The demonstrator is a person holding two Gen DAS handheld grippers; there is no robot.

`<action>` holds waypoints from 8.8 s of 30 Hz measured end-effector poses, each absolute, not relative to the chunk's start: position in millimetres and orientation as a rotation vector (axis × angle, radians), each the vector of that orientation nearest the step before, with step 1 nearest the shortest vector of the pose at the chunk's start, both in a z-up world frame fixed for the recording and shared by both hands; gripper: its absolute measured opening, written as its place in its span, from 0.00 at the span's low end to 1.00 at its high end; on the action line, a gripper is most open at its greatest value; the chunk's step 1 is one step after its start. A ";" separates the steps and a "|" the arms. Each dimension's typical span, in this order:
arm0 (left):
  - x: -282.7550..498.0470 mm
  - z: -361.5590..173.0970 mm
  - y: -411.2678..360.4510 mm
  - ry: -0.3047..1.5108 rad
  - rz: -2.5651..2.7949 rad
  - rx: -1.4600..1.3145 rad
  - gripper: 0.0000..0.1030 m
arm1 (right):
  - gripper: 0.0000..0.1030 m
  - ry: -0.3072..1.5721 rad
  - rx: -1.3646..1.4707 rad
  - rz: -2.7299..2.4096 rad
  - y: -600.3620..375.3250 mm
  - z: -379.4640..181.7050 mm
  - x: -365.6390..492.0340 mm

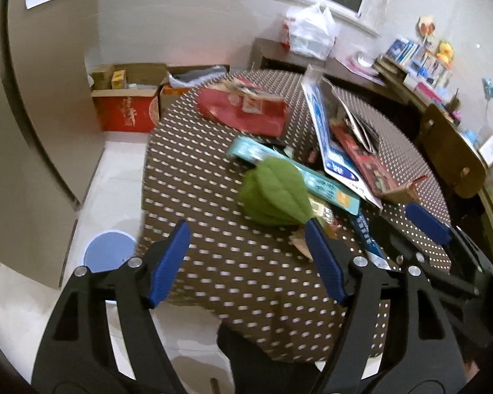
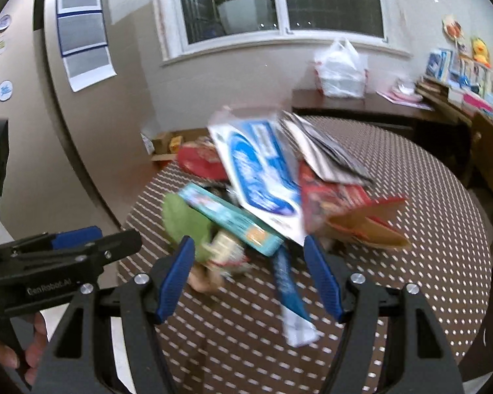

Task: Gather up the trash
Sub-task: 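Grasp the green leaf toy with the left tool while the right tool grasps a blue strip, then carry the green leaf toy over the bin and open the left tool, then open the right tool over the bin to drop the blue strip, then grasp the teal snack stick with the left tool while the right tool grasps the dark wrapper, then carry both items over the bin and open both tools to drop them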

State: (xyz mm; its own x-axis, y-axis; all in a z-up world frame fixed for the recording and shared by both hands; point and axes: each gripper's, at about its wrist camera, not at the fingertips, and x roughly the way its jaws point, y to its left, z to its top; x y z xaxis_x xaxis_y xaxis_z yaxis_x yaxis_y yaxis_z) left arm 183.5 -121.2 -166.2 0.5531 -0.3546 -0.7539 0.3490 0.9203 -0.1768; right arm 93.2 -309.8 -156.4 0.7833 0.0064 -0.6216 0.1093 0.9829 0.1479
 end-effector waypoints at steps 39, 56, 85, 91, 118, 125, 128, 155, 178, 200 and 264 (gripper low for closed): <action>151.9 -127.5 -123.9 0.722 -0.409 0.071 0.16 | 0.10 0.749 0.207 0.065 -306.9 -163.0 89.5; 156.7 -122.6 -45.0 0.693 -0.366 -0.043 0.16 | 0.10 0.679 0.166 0.182 -227.3 -127.1 110.4; 213.9 -176.0 70.5 0.794 -0.226 -0.244 0.14 | 0.10 0.777 0.050 0.279 -161.3 -198.4 181.2; 211.0 -172.8 80.3 0.779 -0.189 -0.234 0.14 | 0.09 0.737 0.038 0.325 -149.7 -186.9 174.0; 273.2 -237.2 148.8 0.910 -0.039 -0.247 0.14 | 0.09 0.784 0.078 0.522 -49.5 -202.9 242.5; 304.7 -255.3 160.0 0.951 0.017 -0.257 0.19 | 0.09 0.806 0.083 0.523 -36.5 -218.8 256.5; 314.9 -264.1 164.2 0.971 0.027 -0.275 0.27 | 0.09 0.818 0.082 0.528 -29.8 -224.1 260.8; 262.4 -221.3 209.5 0.862 0.179 -0.331 0.70 | 0.40 0.700 0.035 0.552 26.3 -202.9 276.2; 205.8 -141.3 50.7 0.782 -0.110 -0.159 0.72 | 0.45 0.576 0.166 0.260 -171.7 -118.6 162.8; 205.9 -196.7 -140.6 0.975 -0.345 0.103 0.71 | 0.46 0.651 0.272 0.085 -317.1 -160.9 124.6; 226.3 -205.4 101.6 0.855 -0.075 -0.245 0.26 | 0.19 0.826 0.165 0.548 -66.9 -171.9 207.7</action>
